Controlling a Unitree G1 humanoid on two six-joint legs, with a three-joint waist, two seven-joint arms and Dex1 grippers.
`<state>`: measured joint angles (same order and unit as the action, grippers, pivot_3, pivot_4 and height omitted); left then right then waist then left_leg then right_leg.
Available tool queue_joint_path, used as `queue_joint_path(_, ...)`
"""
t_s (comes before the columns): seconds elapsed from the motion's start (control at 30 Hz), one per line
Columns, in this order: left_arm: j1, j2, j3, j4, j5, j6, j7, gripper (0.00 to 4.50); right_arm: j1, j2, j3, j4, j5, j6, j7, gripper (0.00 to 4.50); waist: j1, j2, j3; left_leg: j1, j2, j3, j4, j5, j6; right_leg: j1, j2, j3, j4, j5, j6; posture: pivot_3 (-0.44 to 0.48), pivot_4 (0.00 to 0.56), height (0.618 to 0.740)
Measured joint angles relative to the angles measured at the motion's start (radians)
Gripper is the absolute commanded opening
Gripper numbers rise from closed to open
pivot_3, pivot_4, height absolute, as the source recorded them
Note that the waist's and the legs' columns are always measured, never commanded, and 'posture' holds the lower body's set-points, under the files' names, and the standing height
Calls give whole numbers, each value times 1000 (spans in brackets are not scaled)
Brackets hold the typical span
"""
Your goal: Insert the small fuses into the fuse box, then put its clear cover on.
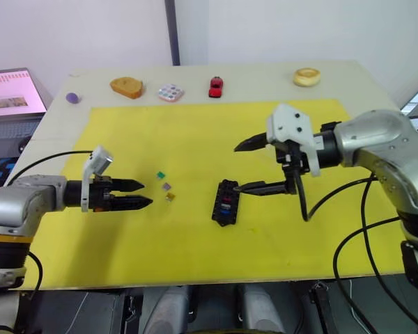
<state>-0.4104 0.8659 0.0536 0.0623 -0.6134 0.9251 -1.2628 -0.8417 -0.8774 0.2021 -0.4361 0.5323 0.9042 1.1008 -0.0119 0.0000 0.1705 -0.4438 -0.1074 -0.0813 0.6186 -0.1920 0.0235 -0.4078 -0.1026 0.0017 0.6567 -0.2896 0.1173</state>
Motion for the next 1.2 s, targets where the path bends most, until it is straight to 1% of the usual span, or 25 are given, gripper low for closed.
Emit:
queue_joint_path(0.07,-2,-16,0,3,-26,55,9,2757,0,6,7,0,-4,0,-6,4500,0,0,0,0,0,0,0,0,0,0,0,0,1,0,0,0,150,740)
queue_joint_path(0.17,-2,-30,0,3,-63,141,28,2757,0,10,15,0,-8,0,-13,4500,-1,0,0,0,0,0,0,0,0,0,0,0,1,0,0,0,150,740)
queue_joint_path(0.27,-34,-83,14,42,-101,252,89,2757,0,17,22,0,-9,4,-23,4500,3,0,0,0,0,-1,2,0,0,0,0,-1,2,0,0,0,150,740)
queue_joint_path(0.33,-32,-92,10,48,-108,288,116,2757,0,16,23,-2,-10,5,-26,4500,0,-1,0,0,0,0,2,0,0,0,0,0,2,0,0,0,150,740)
queue_joint_path(0.53,-64,-127,13,98,-124,338,165,2757,0,14,24,-5,-11,8,-36,4500,3,-1,0,0,0,-1,3,0,-1,0,0,0,4,0,0,0,150,740)
queue_joint_path(0.73,-112,-190,11,170,-125,353,195,2757,0,14,27,-13,-18,14,-43,4500,13,-1,0,0,0,-1,5,0,-1,0,0,0,4,0,0,0,150,740)
queue_joint_path(0.87,-131,-218,5,198,-123,351,197,2757,0,13,29,-14,-19,22,-45,4500,26,-1,0,0,-1,-1,7,0,0,0,0,-1,4,0,0,0,150,740)
queue_joint_path(0.97,-138,-220,-12,203,-114,337,190,2757,0,12,30,-26,-19,26,-46,4500,27,-1,-1,0,-1,-2,8,-1,0,0,0,-1,4,0,0,0,150,740)
queue_joint_path(1.07,-143,-219,-35,210,-96,315,179,1866,0,12,30,-34,-19,29,-51,4500,27,-1,-1,0,-1,-2,8,-1,0,0,0,-1,4,0,0,0,150,740)
queue_joint_path(1.17,-142,-216,-51,225,-84,303,169,320,1,9,30,-34,-19,31,-55,4500,25,-1,-1,0,-1,-2,8,-1,1,0,0,-1,4,0,0,0,150,740)
queue_joint_path(1.2,-142,-215,-58,225,-84,302,159,58,2,9,30,-34,-20,31,-56,4500,24,-1,-1,0,-1,-1,8,-1,1,0,0,-1,4,0,0,0,150,740)
